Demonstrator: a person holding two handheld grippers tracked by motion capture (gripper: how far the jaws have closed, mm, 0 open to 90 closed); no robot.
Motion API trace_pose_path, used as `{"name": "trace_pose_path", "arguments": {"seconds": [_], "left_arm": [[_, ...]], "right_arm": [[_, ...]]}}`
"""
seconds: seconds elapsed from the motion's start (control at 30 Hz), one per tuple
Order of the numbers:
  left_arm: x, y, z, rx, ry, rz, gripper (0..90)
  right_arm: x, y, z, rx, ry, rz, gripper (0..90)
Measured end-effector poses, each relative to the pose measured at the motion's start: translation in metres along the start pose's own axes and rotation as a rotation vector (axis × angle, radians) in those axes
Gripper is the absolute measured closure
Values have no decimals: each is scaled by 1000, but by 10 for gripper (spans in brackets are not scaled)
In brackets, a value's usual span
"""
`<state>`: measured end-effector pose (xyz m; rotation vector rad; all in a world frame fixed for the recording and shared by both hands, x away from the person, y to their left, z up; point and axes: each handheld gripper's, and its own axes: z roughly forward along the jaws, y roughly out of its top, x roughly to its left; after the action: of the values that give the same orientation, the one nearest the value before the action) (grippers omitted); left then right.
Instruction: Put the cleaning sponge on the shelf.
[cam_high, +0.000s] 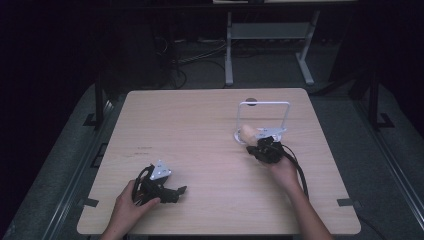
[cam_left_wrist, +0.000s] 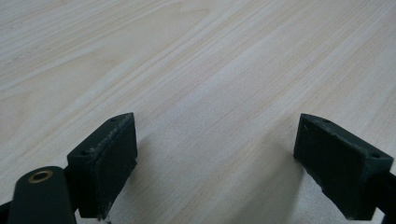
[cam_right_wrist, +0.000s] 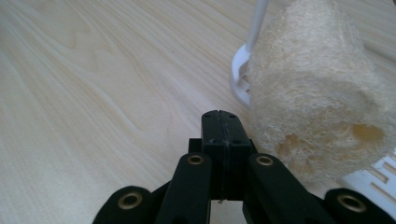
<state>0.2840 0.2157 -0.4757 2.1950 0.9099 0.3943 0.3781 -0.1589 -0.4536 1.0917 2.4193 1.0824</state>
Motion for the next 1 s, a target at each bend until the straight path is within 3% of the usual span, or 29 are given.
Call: {"name": "trace_pose_path", "arguments": {"seconds": [1.0], "left_arm": [[0,0,0,1,1,0,128]], "right_arm": [[-34,-13,-14,-16,-132,72,899]]}}
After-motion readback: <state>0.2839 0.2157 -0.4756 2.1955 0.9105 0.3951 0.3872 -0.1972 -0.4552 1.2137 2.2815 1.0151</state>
